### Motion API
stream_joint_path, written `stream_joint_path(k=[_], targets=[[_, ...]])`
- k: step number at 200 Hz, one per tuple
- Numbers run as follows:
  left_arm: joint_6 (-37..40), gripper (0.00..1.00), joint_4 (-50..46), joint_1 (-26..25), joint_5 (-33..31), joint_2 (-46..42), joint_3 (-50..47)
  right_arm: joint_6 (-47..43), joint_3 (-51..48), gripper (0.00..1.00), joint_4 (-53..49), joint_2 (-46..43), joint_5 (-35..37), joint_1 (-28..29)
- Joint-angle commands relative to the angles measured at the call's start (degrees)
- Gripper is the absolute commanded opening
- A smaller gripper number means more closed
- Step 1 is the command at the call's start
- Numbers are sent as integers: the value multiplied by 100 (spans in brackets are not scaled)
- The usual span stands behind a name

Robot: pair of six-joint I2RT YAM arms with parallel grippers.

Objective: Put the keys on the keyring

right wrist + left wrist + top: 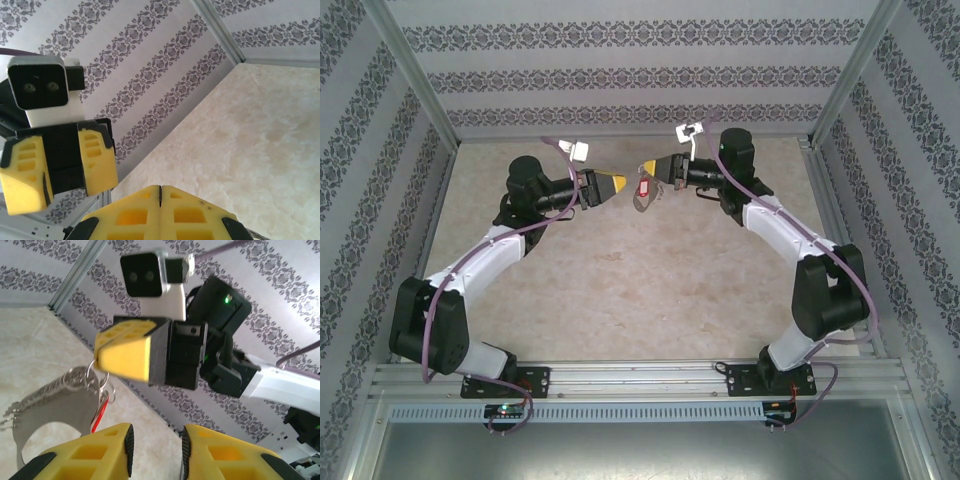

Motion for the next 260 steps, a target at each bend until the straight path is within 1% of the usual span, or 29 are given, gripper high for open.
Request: stream_joint_path(k=[1, 34, 48, 70, 108, 163, 222, 260], targets=[[558, 34, -573, 92, -20, 38, 180, -496, 448, 0, -140, 220, -873, -81], [506, 34, -535, 144, 28, 238, 258, -715, 766, 0, -235, 574, -1479, -54], [492, 34, -568, 167, 64, 277, 316, -784, 894, 0, -377, 695, -1629, -34], [523, 34, -606, 195, 137, 281, 335, -941, 986, 0, -665, 730, -1606, -16], [522, 34, -637, 197, 141, 360, 401, -1005, 955, 0, -751, 636, -1553, 9], [-81, 34, 76, 192, 321, 601, 412, -1050, 994, 0, -769, 635, -1425, 240], [-625, 33, 784, 189, 453, 770, 254, -1064, 1021, 0, -777, 673, -1325, 278], [-739, 32, 936, 192, 501, 792, 165, -1067, 1030, 0, -774, 723, -1254, 266]])
